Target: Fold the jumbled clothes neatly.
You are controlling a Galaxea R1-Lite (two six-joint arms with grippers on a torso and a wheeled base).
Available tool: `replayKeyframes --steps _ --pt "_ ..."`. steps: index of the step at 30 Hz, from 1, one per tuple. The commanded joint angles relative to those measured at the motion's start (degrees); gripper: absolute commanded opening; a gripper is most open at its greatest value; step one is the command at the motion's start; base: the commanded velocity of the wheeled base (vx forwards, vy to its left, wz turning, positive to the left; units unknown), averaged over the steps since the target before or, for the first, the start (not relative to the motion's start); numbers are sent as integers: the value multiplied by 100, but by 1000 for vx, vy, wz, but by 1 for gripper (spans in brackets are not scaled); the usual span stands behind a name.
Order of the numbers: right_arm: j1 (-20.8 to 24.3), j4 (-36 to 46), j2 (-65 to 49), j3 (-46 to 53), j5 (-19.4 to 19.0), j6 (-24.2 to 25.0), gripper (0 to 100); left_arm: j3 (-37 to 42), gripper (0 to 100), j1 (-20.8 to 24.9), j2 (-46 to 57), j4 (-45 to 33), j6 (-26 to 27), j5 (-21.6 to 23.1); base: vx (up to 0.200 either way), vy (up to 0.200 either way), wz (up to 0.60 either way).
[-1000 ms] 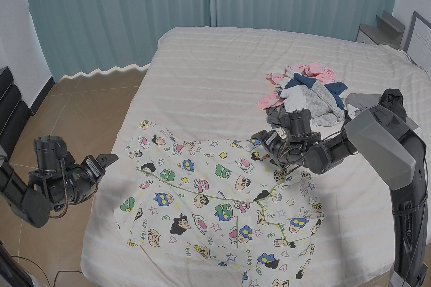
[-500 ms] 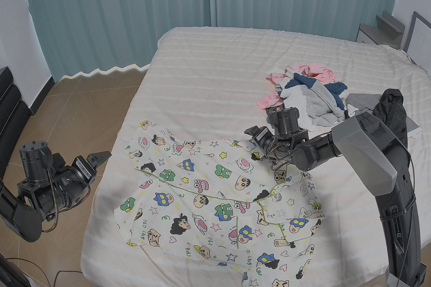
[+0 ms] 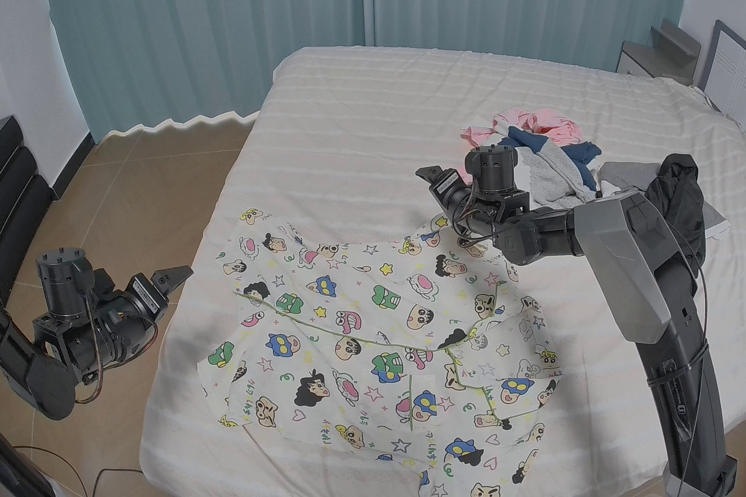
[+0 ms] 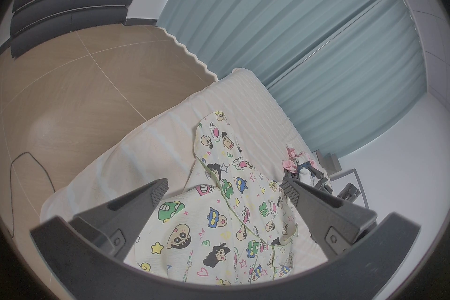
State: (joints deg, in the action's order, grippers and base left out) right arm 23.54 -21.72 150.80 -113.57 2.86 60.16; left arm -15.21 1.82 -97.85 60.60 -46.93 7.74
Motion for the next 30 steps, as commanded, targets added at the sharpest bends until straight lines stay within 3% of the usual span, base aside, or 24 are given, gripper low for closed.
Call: replayKeyframes --steps 1,5,17,30 --pt "-25 63 55 -102 12 -101 100 10 100 -6 -50 5 0 -1 0 0 0" --pt "-139 72 134 -102 21 -312 100 10 100 -6 -50 5 0 -1 0 0 0" --pt "-245 388 -121 -102 197 -321 100 10 100 -6 -41 92 0 -9 0 0 0" --pt "-209 1777 -7 -102 338 -356 100 18 100 -6 -32 92 -9 -9 0 0 0"
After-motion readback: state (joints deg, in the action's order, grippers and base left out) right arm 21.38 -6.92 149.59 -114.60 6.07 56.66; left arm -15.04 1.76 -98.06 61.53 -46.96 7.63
